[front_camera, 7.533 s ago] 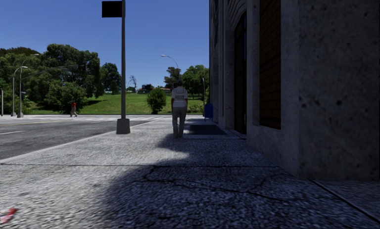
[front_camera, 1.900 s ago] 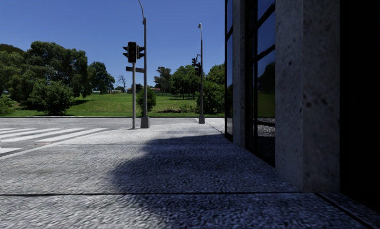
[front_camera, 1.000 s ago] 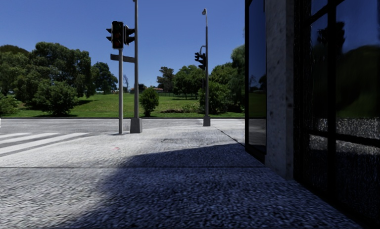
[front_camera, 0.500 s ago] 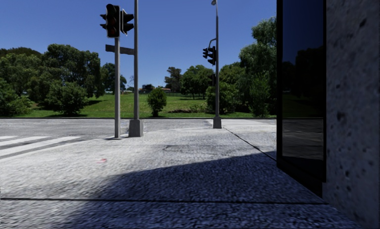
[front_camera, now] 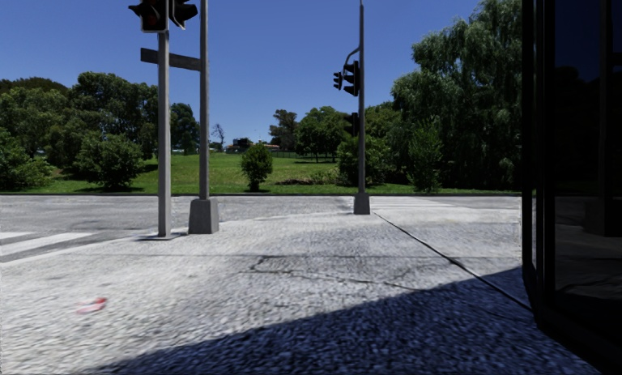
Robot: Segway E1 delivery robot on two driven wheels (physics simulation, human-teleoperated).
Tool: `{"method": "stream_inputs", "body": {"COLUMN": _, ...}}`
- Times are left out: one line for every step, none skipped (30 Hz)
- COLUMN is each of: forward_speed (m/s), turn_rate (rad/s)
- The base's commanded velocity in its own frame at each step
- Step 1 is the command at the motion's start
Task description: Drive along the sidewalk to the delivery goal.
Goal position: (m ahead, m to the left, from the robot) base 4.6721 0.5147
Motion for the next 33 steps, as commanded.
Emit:
{"method": "stream_inputs", "body": {"forward_speed": 2.00, "turn_rate": 0.00}}
{"method": "stream_inputs", "body": {"forward_speed": 2.00, "turn_rate": 0.00}}
{"method": "stream_inputs", "body": {"forward_speed": 2.00, "turn_rate": 0.00}}
{"method": "stream_inputs", "body": {"forward_speed": 2.00, "turn_rate": 0.00}}
{"method": "stream_inputs", "body": {"forward_speed": 2.00, "turn_rate": 0.00}}
{"method": "stream_inputs", "body": {"forward_speed": 2.00, "turn_rate": 0.00}}
{"method": "stream_inputs", "body": {"forward_speed": 2.00, "turn_rate": 0.00}}
{"method": "stream_inputs", "body": {"forward_speed": 2.00, "turn_rate": 0.00}}
{"method": "stream_inputs", "body": {"forward_speed": 2.00, "turn_rate": 0.00}}
{"method": "stream_inputs", "body": {"forward_speed": 2.00, "turn_rate": 0.00}}
{"method": "stream_inputs", "body": {"forward_speed": 2.00, "turn_rate": 0.00}}
{"method": "stream_inputs", "body": {"forward_speed": 2.00, "turn_rate": 0.00}}
{"method": "stream_inputs", "body": {"forward_speed": 2.00, "turn_rate": 0.00}}
{"method": "stream_inputs", "body": {"forward_speed": 2.00, "turn_rate": 0.00}}
{"method": "stream_inputs", "body": {"forward_speed": 2.00, "turn_rate": 0.00}}
{"method": "stream_inputs", "body": {"forward_speed": 2.00, "turn_rate": 0.00}}
{"method": "stream_inputs", "body": {"forward_speed": 2.00, "turn_rate": 0.00}}
{"method": "stream_inputs", "body": {"forward_speed": 2.00, "turn_rate": 0.00}}
{"method": "stream_inputs", "body": {"forward_speed": 2.00, "turn_rate": 0.00}}
{"method": "stream_inputs", "body": {"forward_speed": 2.00, "turn_rate": 0.00}}
{"method": "stream_inputs", "body": {"forward_speed": 2.00, "turn_rate": 0.00}}
{"method": "stream_inputs", "body": {"forward_speed": 2.00, "turn_rate": 0.00}}
{"method": "stream_inputs", "body": {"forward_speed": 2.00, "turn_rate": 0.00}}
{"method": "stream_inputs", "body": {"forward_speed": 2.00, "turn_rate": 0.00}}
{"method": "stream_inputs", "body": {"forward_speed": 2.00, "turn_rate": 0.00}}
{"method": "stream_inputs", "body": {"forward_speed": 2.00, "turn_rate": 0.00}}
{"method": "stream_inputs", "body": {"forward_speed": 2.00, "turn_rate": 0.00}}
{"method": "stream_inputs", "body": {"forward_speed": 2.00, "turn_rate": 0.00}}
{"method": "stream_inputs", "body": {"forward_speed": 2.00, "turn_rate": 0.04}}
{"method": "stream_inputs", "body": {"forward_speed": 2.00, "turn_rate": 0.14}}
{"method": "stream_inputs", "body": {"forward_speed": 2.00, "turn_rate": 0.20}}
{"method": "stream_inputs", "body": {"forward_speed": 2.00, "turn_rate": 0.20}}
{"method": "stream_inputs", "body": {"forward_speed": 2.00, "turn_rate": 0.22}}
